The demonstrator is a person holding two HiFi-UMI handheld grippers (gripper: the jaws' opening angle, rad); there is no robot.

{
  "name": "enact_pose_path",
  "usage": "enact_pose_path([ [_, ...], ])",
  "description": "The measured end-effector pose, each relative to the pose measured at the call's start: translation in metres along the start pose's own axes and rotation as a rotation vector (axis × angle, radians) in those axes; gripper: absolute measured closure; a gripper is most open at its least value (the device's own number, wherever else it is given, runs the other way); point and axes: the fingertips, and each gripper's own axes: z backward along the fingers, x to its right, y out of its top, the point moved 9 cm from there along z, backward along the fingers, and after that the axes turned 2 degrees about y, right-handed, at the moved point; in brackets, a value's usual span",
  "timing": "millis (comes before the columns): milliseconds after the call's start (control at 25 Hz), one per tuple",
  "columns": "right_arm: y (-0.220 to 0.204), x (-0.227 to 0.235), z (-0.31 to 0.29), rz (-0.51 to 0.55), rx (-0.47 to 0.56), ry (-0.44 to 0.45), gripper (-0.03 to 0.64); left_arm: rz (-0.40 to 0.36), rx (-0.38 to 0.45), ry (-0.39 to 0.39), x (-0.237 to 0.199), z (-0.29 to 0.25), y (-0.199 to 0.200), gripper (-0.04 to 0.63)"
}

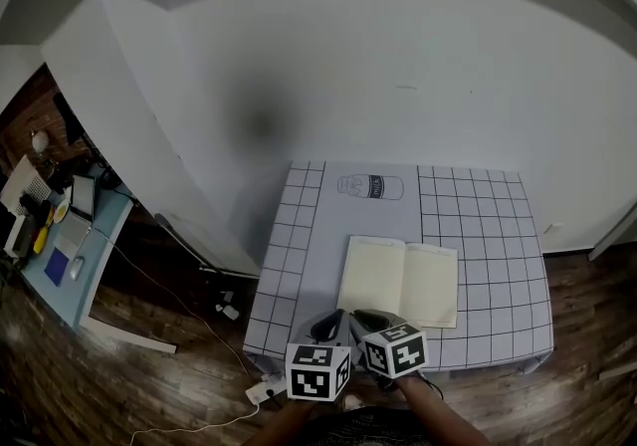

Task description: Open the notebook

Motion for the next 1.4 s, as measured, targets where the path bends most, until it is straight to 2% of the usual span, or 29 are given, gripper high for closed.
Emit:
enact_pose_path([
  [360, -0.009, 0.005, 0.046, 0.005, 0.081, -0.089, 0.591, 0.009, -0.010, -0.040, 0.026, 0.003, -0.012, 0.584],
  [760, -0.020, 0.013, 0.096, 0.023, 0.150, -0.112, 0.603, -0.012, -0.007, -0.048, 0.072, 0.010, -0.020, 0.584],
  [1400, -0.047, 0.032, 0.188, 0.091, 0.199, -0.127, 0.604, -0.019, 0.012, -0.056, 0.165, 0.025, -0.033, 0.584],
])
